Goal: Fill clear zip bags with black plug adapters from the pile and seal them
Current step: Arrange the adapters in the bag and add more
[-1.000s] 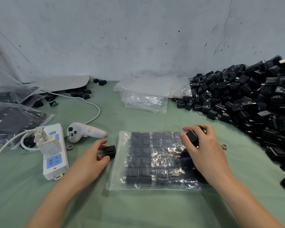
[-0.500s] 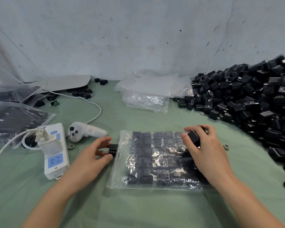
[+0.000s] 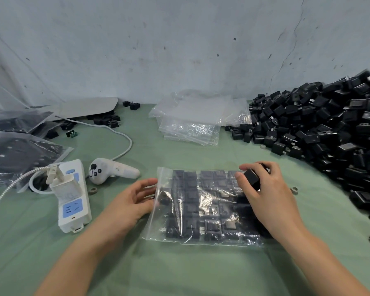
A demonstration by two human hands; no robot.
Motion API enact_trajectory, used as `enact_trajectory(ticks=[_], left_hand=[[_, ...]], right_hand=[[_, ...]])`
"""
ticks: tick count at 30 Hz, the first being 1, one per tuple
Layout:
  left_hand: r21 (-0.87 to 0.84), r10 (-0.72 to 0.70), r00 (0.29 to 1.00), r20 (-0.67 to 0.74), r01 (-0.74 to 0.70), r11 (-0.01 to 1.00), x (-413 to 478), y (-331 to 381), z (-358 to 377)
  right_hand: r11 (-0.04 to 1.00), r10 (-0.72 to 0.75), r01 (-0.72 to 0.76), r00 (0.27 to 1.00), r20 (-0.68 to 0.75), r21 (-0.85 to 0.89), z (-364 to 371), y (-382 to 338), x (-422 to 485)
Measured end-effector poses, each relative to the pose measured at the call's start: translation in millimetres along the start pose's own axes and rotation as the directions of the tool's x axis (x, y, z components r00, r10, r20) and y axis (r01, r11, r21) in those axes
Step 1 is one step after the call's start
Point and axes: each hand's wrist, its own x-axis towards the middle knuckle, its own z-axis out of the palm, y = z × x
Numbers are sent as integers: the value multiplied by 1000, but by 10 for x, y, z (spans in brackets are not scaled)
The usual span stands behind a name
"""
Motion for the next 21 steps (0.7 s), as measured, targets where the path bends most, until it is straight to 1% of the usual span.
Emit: enact_trajectory(ticks=[2, 4, 6, 8, 9, 11, 13, 16, 18, 21], left_hand=[[-69, -18, 1000, 4, 18, 997, 10, -11, 7], [-175, -49, 999, 2, 48, 983, 16, 1, 31], [-233, -58, 998, 7, 57, 971, 13, 24, 56], [-238, -60, 997, 44, 69, 969, 1, 36, 83], [-244, -73, 997, 41, 80, 966, -2, 35, 97], [-263, -116, 993, -31, 104, 959, 14, 24, 114], [-246, -147, 984, -98, 119, 962, 34, 24, 129], [-242, -155, 979, -130, 120, 963, 33, 49, 142], [-287, -160, 978, -131, 117, 951, 36, 70, 146], [-399, -169, 979, -111, 112, 910, 49, 127, 191]], right_hand=[[1000, 6, -6, 1000, 1, -1, 7, 6, 5], [1000, 3, -3, 1000, 1, -1, 11, 11, 7], [1000, 0, 0, 1000, 1, -2, 15, 11, 8], [1000, 1, -1, 1000, 3, -1, 17, 10, 9], [1000, 1, -1, 1000, 3, 0, 17, 11, 8], [1000, 0, 0, 1000, 2, 0, 17, 13, 7], [1000, -3, 3, 1000, -4, 3, 17, 17, 4], [1000, -2, 2, 1000, -12, 14, 13, 21, 0], [1000, -1, 1, 1000, -11, 8, 11, 18, 2], [1000, -1, 1, 1000, -9, 6, 11, 20, -7]])
